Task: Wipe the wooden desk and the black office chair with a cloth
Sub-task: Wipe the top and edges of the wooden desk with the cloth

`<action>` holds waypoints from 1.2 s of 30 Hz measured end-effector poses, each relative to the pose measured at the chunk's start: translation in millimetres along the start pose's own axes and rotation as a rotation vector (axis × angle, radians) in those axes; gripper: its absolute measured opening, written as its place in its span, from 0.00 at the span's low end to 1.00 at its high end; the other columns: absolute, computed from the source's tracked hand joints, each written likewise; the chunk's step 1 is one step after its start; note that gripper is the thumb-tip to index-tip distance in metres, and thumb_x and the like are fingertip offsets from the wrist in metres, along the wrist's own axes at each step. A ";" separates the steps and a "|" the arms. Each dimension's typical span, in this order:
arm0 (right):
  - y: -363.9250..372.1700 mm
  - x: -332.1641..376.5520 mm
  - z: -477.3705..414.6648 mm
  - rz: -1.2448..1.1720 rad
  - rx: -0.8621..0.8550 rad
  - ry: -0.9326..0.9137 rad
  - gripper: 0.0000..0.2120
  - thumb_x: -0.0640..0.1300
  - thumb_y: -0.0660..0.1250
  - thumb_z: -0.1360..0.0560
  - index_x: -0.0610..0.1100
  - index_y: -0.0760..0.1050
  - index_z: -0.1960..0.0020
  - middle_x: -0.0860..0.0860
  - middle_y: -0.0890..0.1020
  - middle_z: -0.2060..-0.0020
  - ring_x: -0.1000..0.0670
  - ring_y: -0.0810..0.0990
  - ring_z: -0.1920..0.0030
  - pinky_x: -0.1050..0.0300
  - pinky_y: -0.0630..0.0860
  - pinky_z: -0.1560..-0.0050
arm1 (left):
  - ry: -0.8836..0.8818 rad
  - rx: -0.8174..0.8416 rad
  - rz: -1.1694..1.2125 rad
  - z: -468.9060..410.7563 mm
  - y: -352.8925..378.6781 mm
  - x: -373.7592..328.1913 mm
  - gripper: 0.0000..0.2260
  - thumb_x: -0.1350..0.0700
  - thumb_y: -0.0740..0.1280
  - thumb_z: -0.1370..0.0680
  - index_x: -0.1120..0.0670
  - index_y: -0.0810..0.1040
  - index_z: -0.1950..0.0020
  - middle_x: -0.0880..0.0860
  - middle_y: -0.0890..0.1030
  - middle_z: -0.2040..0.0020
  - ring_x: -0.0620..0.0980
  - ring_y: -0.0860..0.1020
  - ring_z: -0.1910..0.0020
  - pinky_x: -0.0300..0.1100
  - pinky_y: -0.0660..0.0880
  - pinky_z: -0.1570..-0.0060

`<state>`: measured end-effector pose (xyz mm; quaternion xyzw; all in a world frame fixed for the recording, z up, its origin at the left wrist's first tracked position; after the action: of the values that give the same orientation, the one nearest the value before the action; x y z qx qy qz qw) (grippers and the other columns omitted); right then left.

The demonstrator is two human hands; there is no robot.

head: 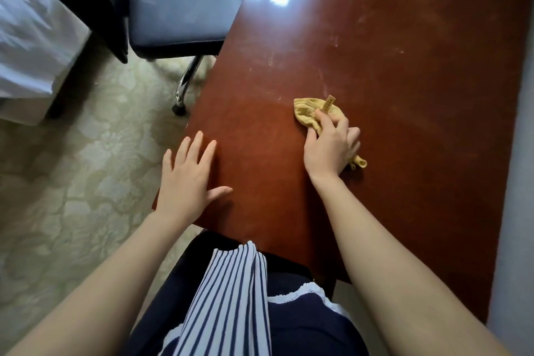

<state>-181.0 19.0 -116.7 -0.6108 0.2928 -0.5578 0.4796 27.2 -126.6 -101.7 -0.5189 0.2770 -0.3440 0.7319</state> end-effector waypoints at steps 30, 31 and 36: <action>42.2 82.3 245.4 -0.121 -0.233 0.108 0.18 0.35 0.73 0.30 0.49 0.82 0.43 0.50 0.83 0.48 0.45 0.75 0.53 0.54 0.72 0.52 | 0.828 0.204 -0.289 -6.7 2.9 73.3 0.46 0.35 0.65 0.29 0.51 0.42 0.22 0.54 0.41 0.22 0.56 0.44 0.23 0.57 0.47 0.28; 38.9 76.6 245.4 -0.122 -0.252 0.132 0.18 0.35 0.73 0.31 0.48 0.82 0.43 0.50 0.83 0.49 0.45 0.75 0.54 0.53 0.73 0.53 | 0.860 0.196 -0.322 -10.1 0.2 64.0 0.46 0.35 0.65 0.29 0.51 0.42 0.23 0.53 0.41 0.22 0.56 0.44 0.23 0.57 0.47 0.28; 17.6 41.0 239.9 -0.046 -0.351 0.174 0.19 0.34 0.75 0.34 0.45 0.82 0.45 0.48 0.84 0.51 0.44 0.76 0.57 0.52 0.76 0.57 | 0.995 0.170 -0.496 -19.4 -9.7 22.7 0.46 0.34 0.64 0.29 0.52 0.42 0.23 0.53 0.43 0.22 0.56 0.45 0.23 0.57 0.47 0.28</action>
<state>61.4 38.1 -96.6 -0.6411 0.4120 -0.5596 0.3257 24.2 -157.8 -99.6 -0.2828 0.4300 -0.7301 0.4494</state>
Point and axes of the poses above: each hand's wrist, its own z-axis away from the middle knuckle, its own y-axis out of the palm, x = y × z, the point moved 6 cm from there along -z, towards the middle knuckle
